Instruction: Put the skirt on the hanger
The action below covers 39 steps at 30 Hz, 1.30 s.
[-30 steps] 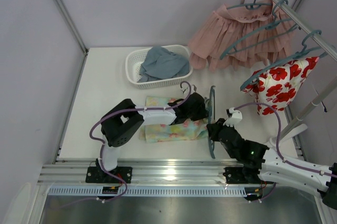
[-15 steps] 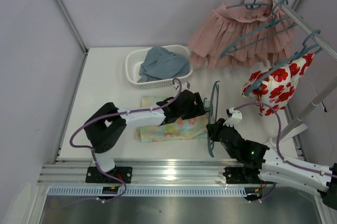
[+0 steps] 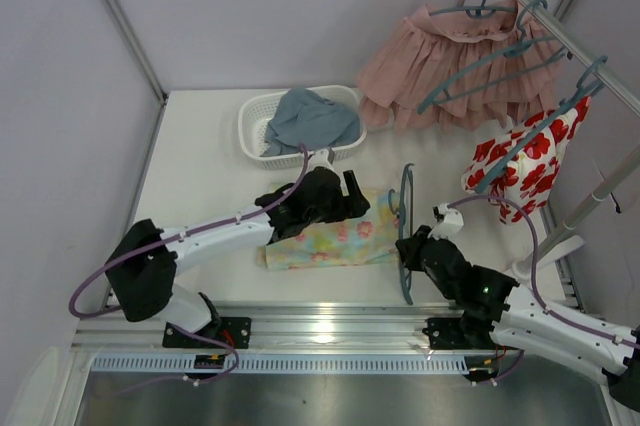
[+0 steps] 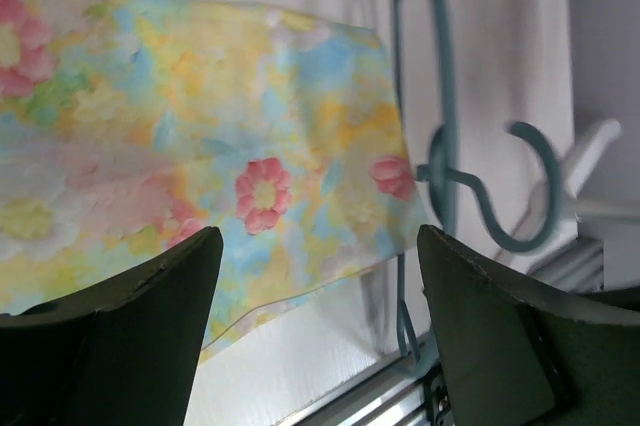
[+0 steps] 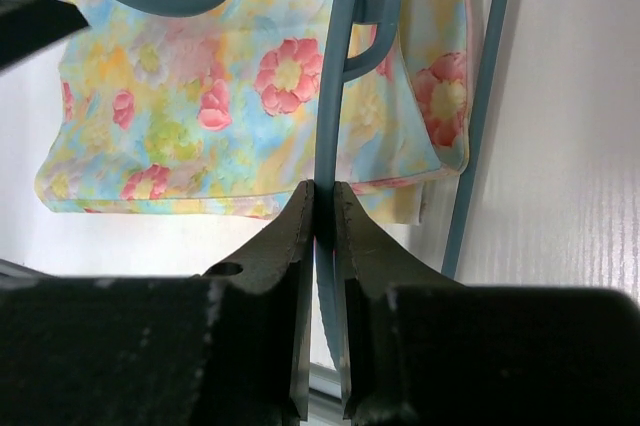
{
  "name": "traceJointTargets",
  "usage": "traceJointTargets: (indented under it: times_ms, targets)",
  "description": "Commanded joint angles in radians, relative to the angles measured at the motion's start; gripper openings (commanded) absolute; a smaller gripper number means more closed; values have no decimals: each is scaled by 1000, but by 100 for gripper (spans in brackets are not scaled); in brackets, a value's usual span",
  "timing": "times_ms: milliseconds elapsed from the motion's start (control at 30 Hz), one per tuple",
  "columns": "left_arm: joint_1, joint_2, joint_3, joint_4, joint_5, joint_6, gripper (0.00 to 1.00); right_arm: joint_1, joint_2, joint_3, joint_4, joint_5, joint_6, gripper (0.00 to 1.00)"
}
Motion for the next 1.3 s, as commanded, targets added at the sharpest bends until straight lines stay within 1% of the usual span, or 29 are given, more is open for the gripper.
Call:
traceJointTargets:
  times_ms: [0, 33, 67, 133, 200, 300, 400, 500, 533, 600, 700, 733, 800, 833, 900, 933, 967, 1000, 1067, 1100, 1133, 1200, 1267]
  targets:
    - [-13, -58, -24, 119, 114, 146, 84, -25, -19, 42, -8, -71, -33, 0]
    - [-19, -58, -25, 187, 143, 161, 83, -40, -14, 42, -3, -90, -42, 0]
    - [-28, -46, -24, 208, 166, 175, 83, -48, -10, 43, 3, -128, -51, 0]
    - [-60, -24, -1, 226, 186, 201, 83, -63, 4, 49, 21, -157, -74, 0]
    - [-88, 20, 15, 231, 179, 192, 83, -62, 17, 51, 44, -177, -92, 0]
    - [-102, 81, 64, 210, 133, 139, 81, -63, 20, 45, 70, -197, -103, 0]
    - [-112, 141, 127, 132, 65, 114, 81, -62, 24, 40, 89, -207, -103, 0]
    - [-138, 164, 171, 102, -22, 108, 80, -62, 41, 42, 104, -217, -100, 0]
    - [-143, 186, 205, 84, -72, 99, 80, -62, 46, 42, 109, -220, -102, 0]
    - [-145, 210, 223, 38, -99, 62, 79, -63, 50, 43, 124, -228, -100, 0]
    - [-148, 247, 255, -2, -146, 13, 70, -63, 55, 48, 135, -230, -97, 0]
    - [-149, 253, 274, -19, -163, -1, 64, -62, 56, 49, 132, -227, -94, 0]
    - [-155, 263, 300, -48, -222, -21, 58, -63, 64, 49, 133, -228, -85, 0]
    - [-157, 267, 312, -82, -238, -24, 50, -63, 72, 49, 133, -230, -77, 0]
    - [-158, 289, 356, -126, -272, -24, 40, -63, 79, 45, 144, -237, -60, 0]
    - [-160, 296, 369, -178, -281, -27, 30, -63, 86, 43, 149, -237, -57, 0]
    - [-160, 307, 378, -200, -286, -26, 27, -63, 90, 43, 152, -239, -53, 0]
    - [-160, 312, 395, -218, -294, -27, 19, -63, 92, 46, 150, -237, -44, 0]
    - [-159, 312, 394, -249, -295, -20, 12, -63, 99, 51, 144, -236, -39, 0]
    - [-160, 309, 386, -257, -297, -15, 6, -63, 102, 58, 137, -233, -33, 0]
    - [-160, 304, 384, -260, -298, -9, 3, -65, 103, 65, 129, -233, -30, 0]
    - [-159, 297, 368, -264, -297, 11, 0, -65, 104, 80, 89, -228, -28, 6]
    - [-157, 290, 349, -269, -294, 23, 0, -65, 98, 114, 39, -228, -36, 19]
